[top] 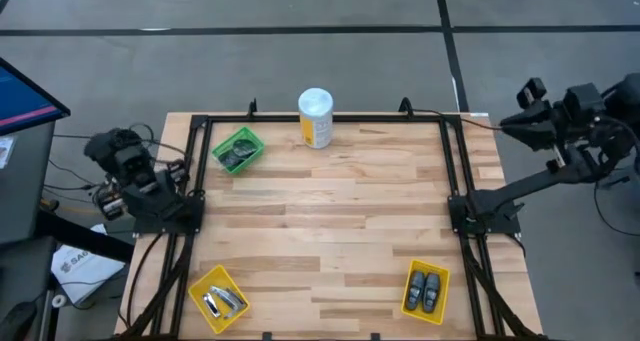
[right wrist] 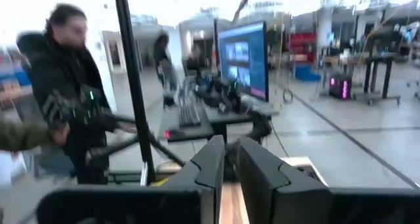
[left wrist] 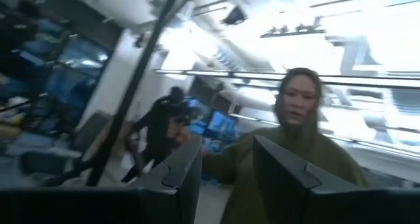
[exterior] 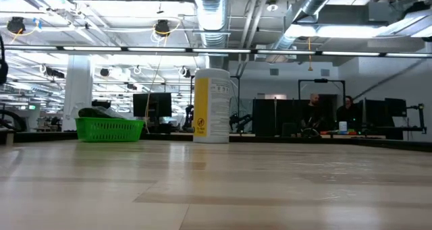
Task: Pick & Place Travel size toiletries
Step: Return to Home Position
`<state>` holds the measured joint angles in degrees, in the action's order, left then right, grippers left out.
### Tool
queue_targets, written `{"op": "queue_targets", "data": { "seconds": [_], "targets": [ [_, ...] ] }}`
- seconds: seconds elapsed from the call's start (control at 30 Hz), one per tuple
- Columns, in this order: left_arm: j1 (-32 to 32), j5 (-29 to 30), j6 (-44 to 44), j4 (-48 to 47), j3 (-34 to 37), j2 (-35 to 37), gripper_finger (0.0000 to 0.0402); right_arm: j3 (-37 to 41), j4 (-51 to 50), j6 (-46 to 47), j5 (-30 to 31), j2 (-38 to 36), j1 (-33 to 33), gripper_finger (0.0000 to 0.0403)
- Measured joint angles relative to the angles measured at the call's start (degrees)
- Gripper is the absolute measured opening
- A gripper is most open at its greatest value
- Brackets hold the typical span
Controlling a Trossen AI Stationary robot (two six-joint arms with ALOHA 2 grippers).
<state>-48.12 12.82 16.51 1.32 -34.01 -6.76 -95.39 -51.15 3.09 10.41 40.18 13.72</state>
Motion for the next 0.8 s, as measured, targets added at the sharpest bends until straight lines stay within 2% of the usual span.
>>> {"op": "queue_targets", "data": {
  "seconds": [0.17, 0.3, 0.5, 0.57, 0.63, 0.8],
  "targets": [
    [0.0, -3.1, -1.4, 7.8, 10.3, 6.5, 0.0127, 25.5, 17.2, 0.4, -0.2, -14.1, 1.3, 0.0037],
    [0.1, -10.2, -1.4, 12.3, 16.2, 6.2, 0.0126, 45.5, 29.8, 1.6, -2.8, -24.9, 1.6, 0.0037],
    [0.0, -17.8, -1.0, 20.9, 26.7, 5.5, 0.0125, 72.6, 46.8, 2.5, -4.5, -38.3, 1.6, 0.0037],
    [0.0, -18.2, 0.7, 23.8, 30.1, 5.7, 0.0127, 79.2, 52.6, 2.5, -5.5, -39.8, 1.6, 0.0037],
    [0.0, -18.6, 3.2, 25.2, 33.5, 5.6, 0.0127, 83.8, 53.2, 2.1, -7.1, -39.9, 1.6, 0.0037],
    [0.0, -22.1, 3.7, 24.2, 33.7, 5.3, 0.0125, 91.5, 57.0, 4.9, -7.3, -38.8, 1.0, 0.0039]
  ]
}}
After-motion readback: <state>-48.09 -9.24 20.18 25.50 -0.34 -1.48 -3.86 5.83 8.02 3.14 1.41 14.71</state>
